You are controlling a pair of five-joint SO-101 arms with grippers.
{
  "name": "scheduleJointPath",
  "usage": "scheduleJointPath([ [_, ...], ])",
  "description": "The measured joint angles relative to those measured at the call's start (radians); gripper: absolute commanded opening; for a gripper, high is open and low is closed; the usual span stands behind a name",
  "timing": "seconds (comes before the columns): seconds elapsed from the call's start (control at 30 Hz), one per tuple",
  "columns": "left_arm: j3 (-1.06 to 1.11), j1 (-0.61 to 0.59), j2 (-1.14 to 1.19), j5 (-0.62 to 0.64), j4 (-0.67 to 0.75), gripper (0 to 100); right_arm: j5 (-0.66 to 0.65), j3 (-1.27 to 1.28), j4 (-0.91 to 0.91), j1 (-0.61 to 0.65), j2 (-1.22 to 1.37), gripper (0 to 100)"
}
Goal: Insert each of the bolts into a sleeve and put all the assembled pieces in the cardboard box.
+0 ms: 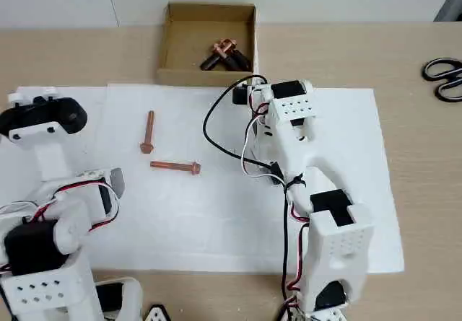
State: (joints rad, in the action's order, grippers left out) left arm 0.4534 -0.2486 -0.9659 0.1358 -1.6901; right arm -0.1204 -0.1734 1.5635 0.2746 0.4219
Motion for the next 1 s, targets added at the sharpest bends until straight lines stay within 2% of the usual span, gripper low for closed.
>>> scheduleJointPath([
  [0.33,0.000,0.000,0.000,0.000,0.000,18,0.000,-0.017,0.003,0.018,0.092,17.8],
  [0.7,0.000,0.000,0.000,0.000,0.000,18,-0.026,-0.028,-0.011,0.014,0.106,0.3],
  [0.9,0.000,0.000,0.000,0.000,0.000,18,-0.043,-0.038,-0.008,0.014,0.106,0.4],
  [1.0,0.000,0.000,0.000,0.000,0.000,18,-0.043,-0.094,0.060,0.017,0.109,0.4],
])
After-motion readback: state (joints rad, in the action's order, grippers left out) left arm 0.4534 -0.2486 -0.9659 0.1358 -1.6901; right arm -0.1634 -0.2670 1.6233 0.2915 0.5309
